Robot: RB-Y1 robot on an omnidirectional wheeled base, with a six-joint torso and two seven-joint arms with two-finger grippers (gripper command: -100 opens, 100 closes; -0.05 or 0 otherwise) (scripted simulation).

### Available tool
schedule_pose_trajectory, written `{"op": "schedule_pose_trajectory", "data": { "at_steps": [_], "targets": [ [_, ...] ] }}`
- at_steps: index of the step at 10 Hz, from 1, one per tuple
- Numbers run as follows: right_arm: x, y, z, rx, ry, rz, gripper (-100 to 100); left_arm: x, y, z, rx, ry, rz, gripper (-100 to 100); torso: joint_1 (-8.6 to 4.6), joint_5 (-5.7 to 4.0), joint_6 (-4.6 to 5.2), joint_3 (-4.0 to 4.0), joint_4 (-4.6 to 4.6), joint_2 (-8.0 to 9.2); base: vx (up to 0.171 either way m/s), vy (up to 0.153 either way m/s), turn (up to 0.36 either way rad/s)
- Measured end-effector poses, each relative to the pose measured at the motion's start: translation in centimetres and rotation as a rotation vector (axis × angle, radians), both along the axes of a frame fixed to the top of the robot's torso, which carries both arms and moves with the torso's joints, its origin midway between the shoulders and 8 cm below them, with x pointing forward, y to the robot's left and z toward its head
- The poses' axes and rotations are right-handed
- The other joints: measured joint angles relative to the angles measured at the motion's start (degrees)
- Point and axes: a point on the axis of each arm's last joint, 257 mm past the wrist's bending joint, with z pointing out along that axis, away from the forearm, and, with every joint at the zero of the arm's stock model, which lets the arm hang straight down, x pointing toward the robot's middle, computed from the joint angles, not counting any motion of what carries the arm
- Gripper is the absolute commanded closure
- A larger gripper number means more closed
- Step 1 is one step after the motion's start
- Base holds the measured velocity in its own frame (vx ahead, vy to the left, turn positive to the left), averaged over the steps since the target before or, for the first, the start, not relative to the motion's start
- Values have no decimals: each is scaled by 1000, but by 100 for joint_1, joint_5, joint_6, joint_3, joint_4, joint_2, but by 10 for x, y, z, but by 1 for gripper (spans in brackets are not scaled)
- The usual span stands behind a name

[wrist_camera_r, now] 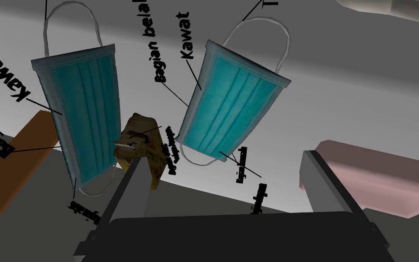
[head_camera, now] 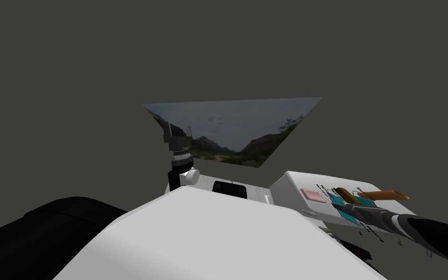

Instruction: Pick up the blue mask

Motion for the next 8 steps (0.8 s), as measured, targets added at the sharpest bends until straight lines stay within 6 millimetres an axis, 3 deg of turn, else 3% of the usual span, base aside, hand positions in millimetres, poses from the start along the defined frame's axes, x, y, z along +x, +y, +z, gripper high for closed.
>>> {"op": "schedule_pose_trajectory", "data": {
  "at_steps": [8],
  "targets": [
    [-24,-6,-19,3,-4,-36,-100,0,0,0,0,0,0,0,-2,-1,-1,-2,-1,-4,13,-7,36]
  ]
}}
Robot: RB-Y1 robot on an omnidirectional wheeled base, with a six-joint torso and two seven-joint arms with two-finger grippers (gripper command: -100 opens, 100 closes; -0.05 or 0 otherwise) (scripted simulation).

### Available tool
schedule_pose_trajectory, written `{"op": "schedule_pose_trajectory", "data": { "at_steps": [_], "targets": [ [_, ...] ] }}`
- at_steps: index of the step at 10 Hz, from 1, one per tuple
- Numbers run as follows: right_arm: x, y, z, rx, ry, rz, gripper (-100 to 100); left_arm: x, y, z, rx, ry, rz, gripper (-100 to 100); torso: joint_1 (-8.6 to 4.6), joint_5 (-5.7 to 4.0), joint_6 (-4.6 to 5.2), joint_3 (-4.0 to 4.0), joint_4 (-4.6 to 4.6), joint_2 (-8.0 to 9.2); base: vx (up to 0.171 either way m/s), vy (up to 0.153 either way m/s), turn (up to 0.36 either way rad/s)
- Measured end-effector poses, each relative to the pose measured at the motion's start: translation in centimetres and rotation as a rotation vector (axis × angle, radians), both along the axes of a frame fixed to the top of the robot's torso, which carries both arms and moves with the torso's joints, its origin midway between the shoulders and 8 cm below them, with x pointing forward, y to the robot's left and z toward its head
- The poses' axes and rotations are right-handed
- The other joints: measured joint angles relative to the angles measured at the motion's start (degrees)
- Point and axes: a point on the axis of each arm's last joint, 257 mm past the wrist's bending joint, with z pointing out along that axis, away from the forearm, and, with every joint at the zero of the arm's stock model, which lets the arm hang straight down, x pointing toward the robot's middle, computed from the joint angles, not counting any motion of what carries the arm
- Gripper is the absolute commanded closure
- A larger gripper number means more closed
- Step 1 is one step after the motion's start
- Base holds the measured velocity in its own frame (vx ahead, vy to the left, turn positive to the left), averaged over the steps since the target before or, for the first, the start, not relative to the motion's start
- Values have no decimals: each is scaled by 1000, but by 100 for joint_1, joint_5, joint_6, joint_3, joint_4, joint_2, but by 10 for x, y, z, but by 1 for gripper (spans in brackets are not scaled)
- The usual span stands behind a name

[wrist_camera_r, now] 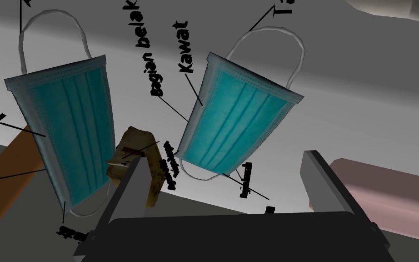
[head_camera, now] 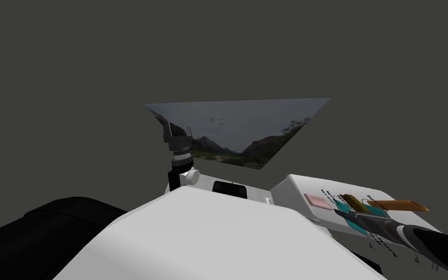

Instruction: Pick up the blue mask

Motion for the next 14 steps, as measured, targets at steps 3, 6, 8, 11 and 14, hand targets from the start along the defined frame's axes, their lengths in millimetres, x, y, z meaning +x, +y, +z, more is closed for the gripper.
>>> {"op": "schedule_pose_trajectory", "data": {
  "at_steps": [3,6,8,11,14],
  "targets": [
    [-2,-1,-3,-3,2,3,100,0,0,0,0,0,0,0,3,1,1,1,0,2,2,-1,-1],
    [-2,1,-4,1,2,6,100,0,0,0,0,0,0,0,-14,2,4,0,1,0,-1,2,1],
    [-2,1,-4,1,2,7,0,0,0,0,0,0,0,0,-19,0,5,0,2,-1,0,0,0],
    [8,1,5,-4,1,18,100,0,0,0,0,0,0,0,-14,4,10,5,4,8,-22,8,-79],
    [20,5,16,-1,2,26,100,0,0,0,0,0,0,0,-10,4,10,7,5,10,-18,8,-37]
  ]
}}
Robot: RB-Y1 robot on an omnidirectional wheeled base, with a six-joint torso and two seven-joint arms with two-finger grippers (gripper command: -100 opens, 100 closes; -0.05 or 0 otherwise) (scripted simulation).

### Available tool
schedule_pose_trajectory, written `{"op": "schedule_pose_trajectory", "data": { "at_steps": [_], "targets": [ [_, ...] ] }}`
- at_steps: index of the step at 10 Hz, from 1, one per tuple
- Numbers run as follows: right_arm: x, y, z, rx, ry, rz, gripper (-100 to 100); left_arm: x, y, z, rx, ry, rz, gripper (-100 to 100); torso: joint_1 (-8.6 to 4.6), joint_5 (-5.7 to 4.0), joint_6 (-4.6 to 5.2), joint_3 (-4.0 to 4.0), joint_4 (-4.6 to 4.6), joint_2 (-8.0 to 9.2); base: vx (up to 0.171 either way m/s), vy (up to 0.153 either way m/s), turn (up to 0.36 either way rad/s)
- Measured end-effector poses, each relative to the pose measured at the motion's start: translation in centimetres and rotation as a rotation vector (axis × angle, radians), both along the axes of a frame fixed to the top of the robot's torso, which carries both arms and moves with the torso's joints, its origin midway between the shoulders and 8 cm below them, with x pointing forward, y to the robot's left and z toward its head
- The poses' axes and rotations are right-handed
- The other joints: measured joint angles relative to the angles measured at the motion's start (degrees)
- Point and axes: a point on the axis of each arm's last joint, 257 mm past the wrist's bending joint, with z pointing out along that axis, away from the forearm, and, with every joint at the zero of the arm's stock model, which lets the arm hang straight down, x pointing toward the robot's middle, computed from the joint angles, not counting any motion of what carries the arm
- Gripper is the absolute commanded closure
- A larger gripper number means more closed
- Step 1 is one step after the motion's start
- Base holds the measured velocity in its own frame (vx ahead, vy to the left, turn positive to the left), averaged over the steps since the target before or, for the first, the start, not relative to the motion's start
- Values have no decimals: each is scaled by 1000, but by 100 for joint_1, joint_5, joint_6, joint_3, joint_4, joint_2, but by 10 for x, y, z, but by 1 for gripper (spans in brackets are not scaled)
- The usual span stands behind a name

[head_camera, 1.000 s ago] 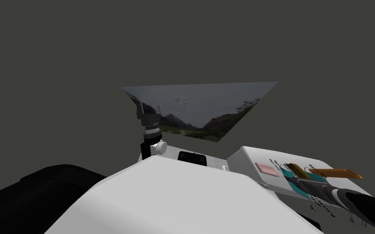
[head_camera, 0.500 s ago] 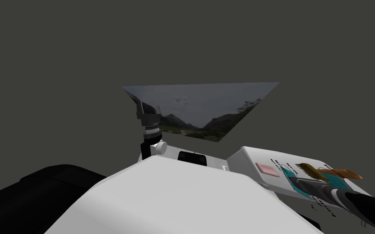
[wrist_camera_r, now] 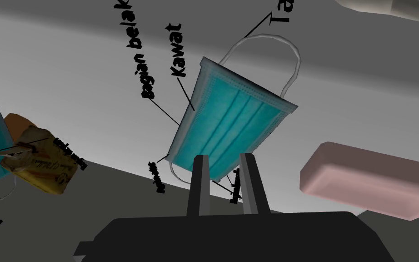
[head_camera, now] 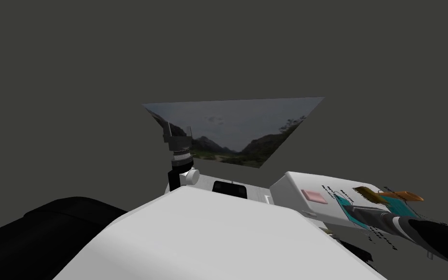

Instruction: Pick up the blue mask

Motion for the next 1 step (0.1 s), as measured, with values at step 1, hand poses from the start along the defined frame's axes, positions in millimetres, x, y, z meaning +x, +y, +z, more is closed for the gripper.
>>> {"op": "schedule_pose_trajectory", "data": {
  "at_steps": [1],
  "targets": [
    [1,0,0,-1,1,6,0,0,0,0,0,0,0,0,-4,-3,0,-2,-1,-3,0,0,0]
  ]
}}
